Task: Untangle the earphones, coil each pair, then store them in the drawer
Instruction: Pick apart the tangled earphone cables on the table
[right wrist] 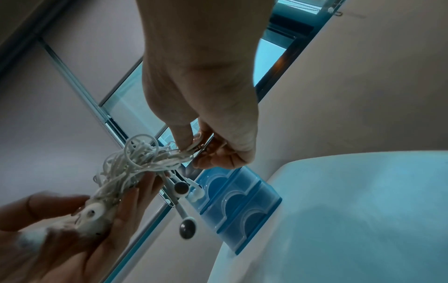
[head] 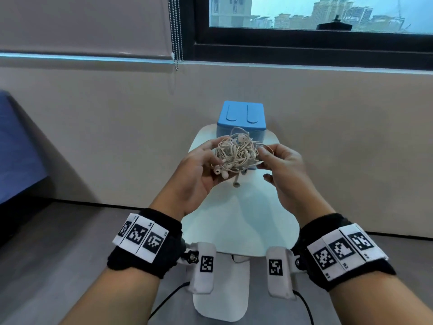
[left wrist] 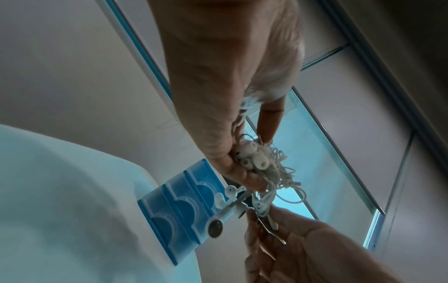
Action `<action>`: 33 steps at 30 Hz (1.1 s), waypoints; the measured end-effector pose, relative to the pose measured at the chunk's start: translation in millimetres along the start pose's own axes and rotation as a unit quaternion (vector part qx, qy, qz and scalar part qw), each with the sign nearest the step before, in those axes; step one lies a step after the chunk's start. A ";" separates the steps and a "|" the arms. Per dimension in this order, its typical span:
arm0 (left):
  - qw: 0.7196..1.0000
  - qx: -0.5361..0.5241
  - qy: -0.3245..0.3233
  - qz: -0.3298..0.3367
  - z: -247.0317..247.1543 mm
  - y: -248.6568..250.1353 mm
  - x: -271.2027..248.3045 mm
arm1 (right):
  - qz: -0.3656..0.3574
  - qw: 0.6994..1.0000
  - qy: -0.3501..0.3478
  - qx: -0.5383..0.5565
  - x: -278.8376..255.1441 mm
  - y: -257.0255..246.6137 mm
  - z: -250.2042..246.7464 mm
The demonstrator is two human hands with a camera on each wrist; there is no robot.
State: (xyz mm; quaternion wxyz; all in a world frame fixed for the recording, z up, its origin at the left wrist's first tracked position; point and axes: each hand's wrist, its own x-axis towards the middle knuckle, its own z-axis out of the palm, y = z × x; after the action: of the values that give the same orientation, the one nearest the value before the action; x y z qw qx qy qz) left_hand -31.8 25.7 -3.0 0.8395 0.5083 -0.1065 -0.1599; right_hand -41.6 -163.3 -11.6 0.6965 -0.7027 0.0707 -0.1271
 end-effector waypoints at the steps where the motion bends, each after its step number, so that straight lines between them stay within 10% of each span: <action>1: 1.000 0.010 0.001 0.000 -1.0 1.3 1.7 | 0.008 1.000 -0.003 -0.004 2.6 0.0 1.4; 9: 0.998 0.061 -0.033 0.009 -9.3 5.2 1.3 | 0.035 0.999 -0.013 -0.006 5.5 0.7 1.8; 16: 0.998 0.062 -0.007 0.016 -2.8 -15.5 -6.1 | -0.137 0.987 0.083 -0.033 -15.9 -10.5 -12.4; 23: 0.998 0.050 0.025 0.014 3.3 -37.3 -14.3 | -0.233 0.952 -0.046 -0.191 -36.7 -7.9 -16.7; 33: 0.999 0.031 0.017 0.041 3.1 -27.7 -27.1 | -0.269 0.934 -0.043 -0.231 -45.7 -0.5 -7.7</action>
State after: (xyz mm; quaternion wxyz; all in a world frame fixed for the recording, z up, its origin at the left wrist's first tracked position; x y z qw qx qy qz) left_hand -62.4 21.4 -26.6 0.8311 0.5317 -0.1174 -0.1131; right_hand -87.5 -158.1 -14.8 0.4572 -0.8416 -0.1235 -0.2597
